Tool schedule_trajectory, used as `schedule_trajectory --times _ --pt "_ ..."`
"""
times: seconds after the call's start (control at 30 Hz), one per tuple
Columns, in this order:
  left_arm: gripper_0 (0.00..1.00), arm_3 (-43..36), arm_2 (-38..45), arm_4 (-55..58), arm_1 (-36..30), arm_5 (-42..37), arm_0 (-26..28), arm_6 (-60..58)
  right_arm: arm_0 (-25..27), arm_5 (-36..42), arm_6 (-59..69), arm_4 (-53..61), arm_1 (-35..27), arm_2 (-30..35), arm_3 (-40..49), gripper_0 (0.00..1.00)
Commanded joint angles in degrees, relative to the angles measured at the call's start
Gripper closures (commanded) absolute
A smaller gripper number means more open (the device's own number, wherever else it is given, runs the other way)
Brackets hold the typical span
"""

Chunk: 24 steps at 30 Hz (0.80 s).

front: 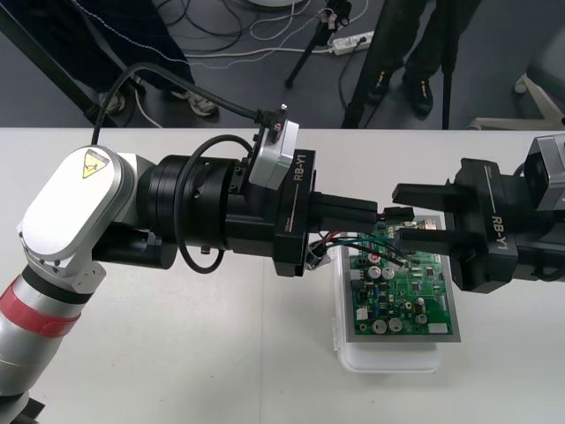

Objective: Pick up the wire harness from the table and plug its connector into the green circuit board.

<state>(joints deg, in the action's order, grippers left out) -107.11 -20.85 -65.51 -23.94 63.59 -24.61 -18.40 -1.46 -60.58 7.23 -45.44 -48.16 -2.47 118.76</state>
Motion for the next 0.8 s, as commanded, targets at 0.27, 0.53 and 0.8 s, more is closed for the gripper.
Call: schedule_trajectory --times 0.27,0.53,0.8 --pt "1.00 -1.97 -1.03 0.73 0.21 -2.86 -2.19 0.20 -1.44 -7.89 -1.17 -4.14 -1.50 0.27 -6.79 0.00" --pt "1.00 -1.97 -0.85 0.82 -2.87 -2.86 -0.26 0.82 -1.36 -8.85 -2.66 -4.31 -2.47 0.27 -9.07 0.00" --pt "1.00 -1.97 0.29 1.88 -5.85 -1.81 1.06 1.61 1.02 -9.91 -2.49 -10.11 -7.04 0.53 -9.16 0.00"
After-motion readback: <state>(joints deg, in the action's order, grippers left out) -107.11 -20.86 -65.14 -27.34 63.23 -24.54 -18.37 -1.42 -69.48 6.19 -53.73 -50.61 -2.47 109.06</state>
